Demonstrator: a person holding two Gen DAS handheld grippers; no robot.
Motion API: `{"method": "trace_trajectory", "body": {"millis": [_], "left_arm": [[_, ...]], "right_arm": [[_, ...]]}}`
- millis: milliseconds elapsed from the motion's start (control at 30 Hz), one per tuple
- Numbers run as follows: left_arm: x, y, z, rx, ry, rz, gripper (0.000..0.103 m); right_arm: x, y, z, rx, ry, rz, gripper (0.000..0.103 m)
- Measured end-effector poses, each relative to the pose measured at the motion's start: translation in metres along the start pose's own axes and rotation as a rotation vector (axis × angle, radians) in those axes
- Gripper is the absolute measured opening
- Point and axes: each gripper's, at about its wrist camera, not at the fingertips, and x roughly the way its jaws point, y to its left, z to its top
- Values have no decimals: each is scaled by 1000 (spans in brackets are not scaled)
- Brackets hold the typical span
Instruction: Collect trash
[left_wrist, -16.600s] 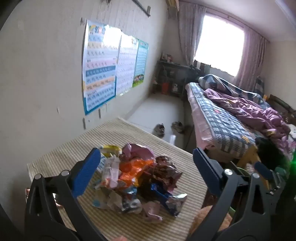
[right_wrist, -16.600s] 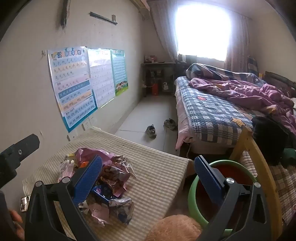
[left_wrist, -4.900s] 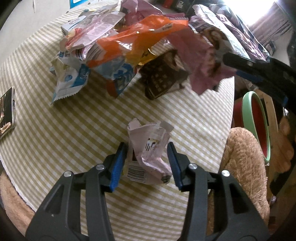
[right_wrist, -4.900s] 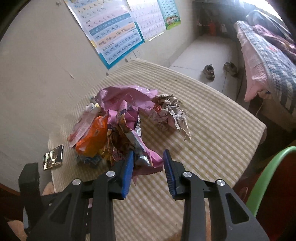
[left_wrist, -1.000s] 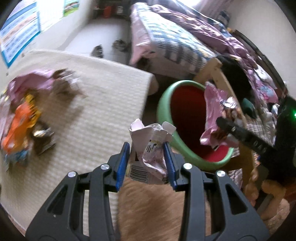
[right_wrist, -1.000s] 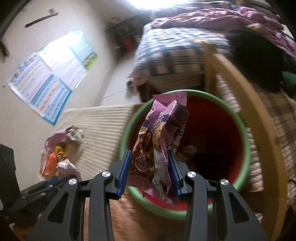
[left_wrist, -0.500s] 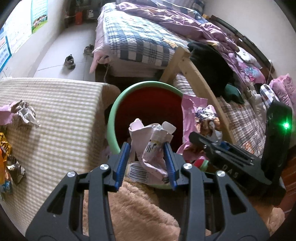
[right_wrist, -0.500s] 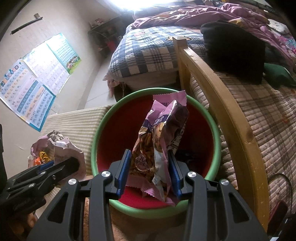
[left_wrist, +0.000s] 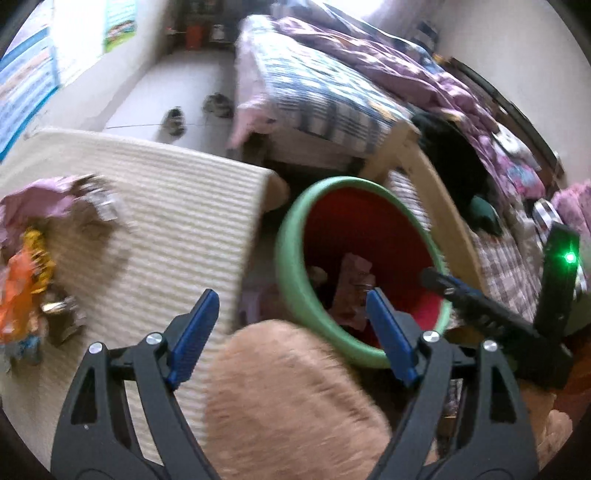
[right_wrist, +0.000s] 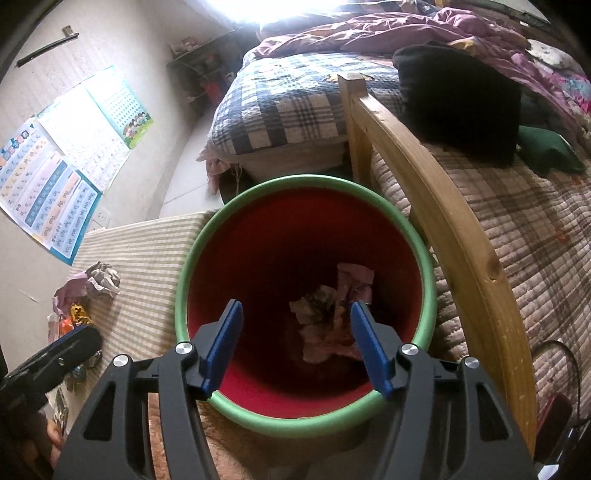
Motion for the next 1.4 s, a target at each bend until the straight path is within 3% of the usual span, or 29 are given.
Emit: {"method": "trace_trajectory", "body": {"millis": [333, 500, 600, 733, 833, 867, 967, 1067, 1400], "left_arm": [[-65, 148, -29, -266, -91, 251, 79], [-93, 210, -35, -352, -139, 377, 79], [-94, 237, -35, -375, -118, 424, 79], [-84, 256, -33, -389, -80, 413, 79], [-72, 261, -31, -378, -51, 388, 73], [-69, 260, -30, -375, -50, 383, 69], [-62, 259, -28, -376, -34, 367, 43], [-65, 257, -31, -377, -49, 348, 38], [-108, 229, -82, -386, -89, 282, 36]], "right_arm": [[11, 47, -11, -83, 39, 36, 59], [17, 82, -21, -157, 69, 68, 59], [19, 102, -27, -202, 82, 83, 60], [18, 120, -34, -243, 90, 97, 60], [17, 127, -36, -252, 94, 106, 60], [16, 129, -37, -255, 95, 110, 60], [15, 136, -40, -266, 99, 118, 60], [15, 144, -44, -282, 108, 127, 60], [30, 201, -49, -328, 155, 244, 60]]}}
